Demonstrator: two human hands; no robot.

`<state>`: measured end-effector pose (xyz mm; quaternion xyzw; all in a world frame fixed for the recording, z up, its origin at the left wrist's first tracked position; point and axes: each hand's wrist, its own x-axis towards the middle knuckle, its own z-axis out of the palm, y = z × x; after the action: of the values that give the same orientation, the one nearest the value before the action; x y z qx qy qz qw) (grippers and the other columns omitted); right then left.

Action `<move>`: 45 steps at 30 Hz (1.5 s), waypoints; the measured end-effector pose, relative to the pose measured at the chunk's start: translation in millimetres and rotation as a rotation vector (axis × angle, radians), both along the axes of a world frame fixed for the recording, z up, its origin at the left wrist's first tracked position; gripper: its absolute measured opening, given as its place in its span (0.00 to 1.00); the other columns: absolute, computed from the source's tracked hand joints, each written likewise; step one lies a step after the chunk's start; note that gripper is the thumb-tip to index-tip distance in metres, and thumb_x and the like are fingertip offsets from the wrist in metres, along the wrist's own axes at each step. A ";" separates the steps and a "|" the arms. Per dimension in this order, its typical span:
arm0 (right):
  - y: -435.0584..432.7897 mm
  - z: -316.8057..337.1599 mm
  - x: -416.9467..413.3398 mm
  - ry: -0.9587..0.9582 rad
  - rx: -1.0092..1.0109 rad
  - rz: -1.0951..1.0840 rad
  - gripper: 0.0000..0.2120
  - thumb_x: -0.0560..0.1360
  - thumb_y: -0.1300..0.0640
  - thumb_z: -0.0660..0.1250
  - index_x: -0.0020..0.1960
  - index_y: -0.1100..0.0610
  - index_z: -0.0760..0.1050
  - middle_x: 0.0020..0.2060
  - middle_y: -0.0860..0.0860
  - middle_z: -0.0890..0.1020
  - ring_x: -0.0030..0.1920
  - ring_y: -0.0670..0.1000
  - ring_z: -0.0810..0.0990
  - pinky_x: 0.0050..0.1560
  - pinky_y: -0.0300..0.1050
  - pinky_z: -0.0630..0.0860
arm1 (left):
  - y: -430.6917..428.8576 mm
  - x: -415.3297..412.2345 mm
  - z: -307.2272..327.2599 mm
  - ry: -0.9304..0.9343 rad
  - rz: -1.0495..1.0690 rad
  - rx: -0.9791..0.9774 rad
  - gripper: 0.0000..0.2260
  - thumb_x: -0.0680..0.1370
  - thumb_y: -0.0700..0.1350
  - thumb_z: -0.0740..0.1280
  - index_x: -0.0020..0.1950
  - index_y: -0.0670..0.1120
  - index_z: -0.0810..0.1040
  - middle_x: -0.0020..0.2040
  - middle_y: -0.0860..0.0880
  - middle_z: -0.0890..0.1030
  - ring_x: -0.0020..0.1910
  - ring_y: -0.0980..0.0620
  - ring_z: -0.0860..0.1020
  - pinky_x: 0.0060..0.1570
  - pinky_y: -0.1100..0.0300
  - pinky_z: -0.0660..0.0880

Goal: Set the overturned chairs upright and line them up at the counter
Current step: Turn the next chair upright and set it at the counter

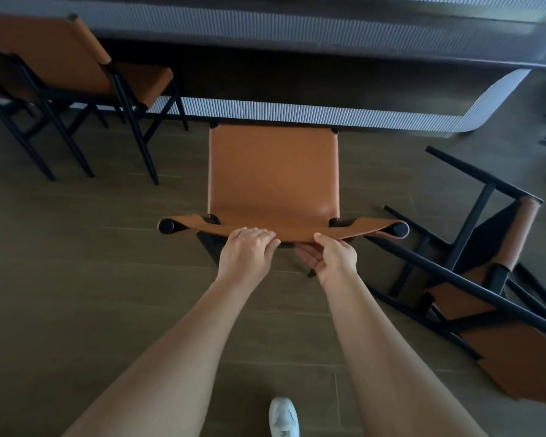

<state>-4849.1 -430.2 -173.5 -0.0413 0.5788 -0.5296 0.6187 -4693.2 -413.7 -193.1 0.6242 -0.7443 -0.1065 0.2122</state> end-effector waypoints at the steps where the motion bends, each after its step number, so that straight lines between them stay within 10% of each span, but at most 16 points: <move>1: -8.5 2.3 0.1 0.013 0.006 0.018 0.03 0.79 0.68 0.64 0.50 0.62 0.74 0.46 0.63 0.83 0.35 0.59 0.86 0.36 0.52 0.83 | -8.5 -0.4 3.1 -0.010 0.005 0.003 0.15 0.82 0.47 0.61 0.62 0.41 0.80 0.59 0.45 0.82 0.63 0.47 0.78 0.68 0.55 0.64; 28: -183.9 37.0 8.8 0.123 0.125 0.128 0.03 0.78 0.61 0.68 0.50 0.60 0.76 0.33 0.56 0.86 0.37 0.54 0.87 0.49 0.54 0.83 | -185.9 4.9 56.4 0.076 0.147 0.274 0.14 0.83 0.49 0.60 0.61 0.45 0.81 0.57 0.48 0.83 0.61 0.44 0.75 0.62 0.57 0.68; 45: -229.4 38.5 13.3 0.131 0.176 0.067 0.03 0.78 0.66 0.66 0.48 0.60 0.73 0.42 0.60 0.85 0.39 0.56 0.86 0.39 0.51 0.83 | -227.1 9.9 50.7 0.116 0.132 0.178 0.11 0.81 0.46 0.63 0.59 0.46 0.82 0.55 0.50 0.84 0.56 0.48 0.77 0.61 0.60 0.66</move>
<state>-4835.8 -659.6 -134.9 -0.0405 0.6607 -0.4519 0.5981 -4683.3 -640.8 -142.3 0.6808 -0.6758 -0.1942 0.2051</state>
